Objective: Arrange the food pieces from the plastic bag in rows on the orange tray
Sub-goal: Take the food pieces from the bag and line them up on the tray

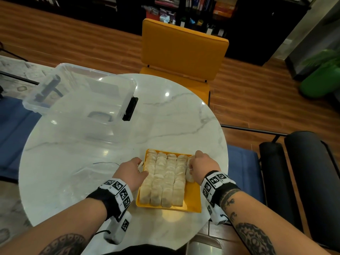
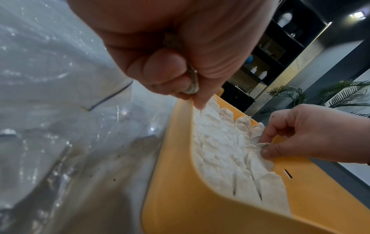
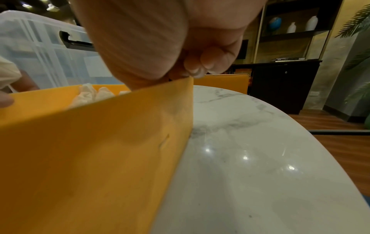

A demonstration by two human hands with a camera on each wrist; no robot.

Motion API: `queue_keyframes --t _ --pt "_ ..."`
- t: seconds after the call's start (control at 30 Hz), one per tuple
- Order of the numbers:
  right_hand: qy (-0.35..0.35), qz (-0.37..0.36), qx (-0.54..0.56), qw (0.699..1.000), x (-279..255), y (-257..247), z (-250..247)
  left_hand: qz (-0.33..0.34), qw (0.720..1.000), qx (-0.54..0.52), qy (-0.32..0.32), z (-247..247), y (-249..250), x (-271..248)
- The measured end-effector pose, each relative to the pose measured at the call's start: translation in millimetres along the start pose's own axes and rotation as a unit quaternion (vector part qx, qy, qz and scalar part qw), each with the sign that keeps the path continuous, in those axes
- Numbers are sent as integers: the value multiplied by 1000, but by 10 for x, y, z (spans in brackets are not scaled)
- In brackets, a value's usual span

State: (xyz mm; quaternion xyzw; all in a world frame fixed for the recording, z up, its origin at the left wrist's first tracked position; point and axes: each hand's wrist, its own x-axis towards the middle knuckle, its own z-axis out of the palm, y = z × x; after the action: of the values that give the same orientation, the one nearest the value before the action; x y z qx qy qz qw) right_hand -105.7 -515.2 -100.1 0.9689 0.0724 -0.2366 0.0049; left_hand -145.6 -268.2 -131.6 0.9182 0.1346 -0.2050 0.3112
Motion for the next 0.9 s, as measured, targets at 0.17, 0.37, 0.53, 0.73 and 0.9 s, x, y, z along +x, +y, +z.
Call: queue_keyframes --t 0.17,0.37,0.53,0.73,0.9 --pt "2 -5 -9 1000 -19 -12 6 -7 1000 1 -3 -16 19 -16" --pt "12 -6 40 999 -51 21 3 -3 1000 8 2 -16 27 -27" --pt "35 -14 69 997 -152 48 24 -1 1000 12 -2 -25 34 -32" --pt "75 -65 149 984 -409 -39 98 10 998 -58 30 -129 180 -114" --pt "100 -101 300 943 -591 -351 25 -40 930 -359 -73 -149 548 -187"
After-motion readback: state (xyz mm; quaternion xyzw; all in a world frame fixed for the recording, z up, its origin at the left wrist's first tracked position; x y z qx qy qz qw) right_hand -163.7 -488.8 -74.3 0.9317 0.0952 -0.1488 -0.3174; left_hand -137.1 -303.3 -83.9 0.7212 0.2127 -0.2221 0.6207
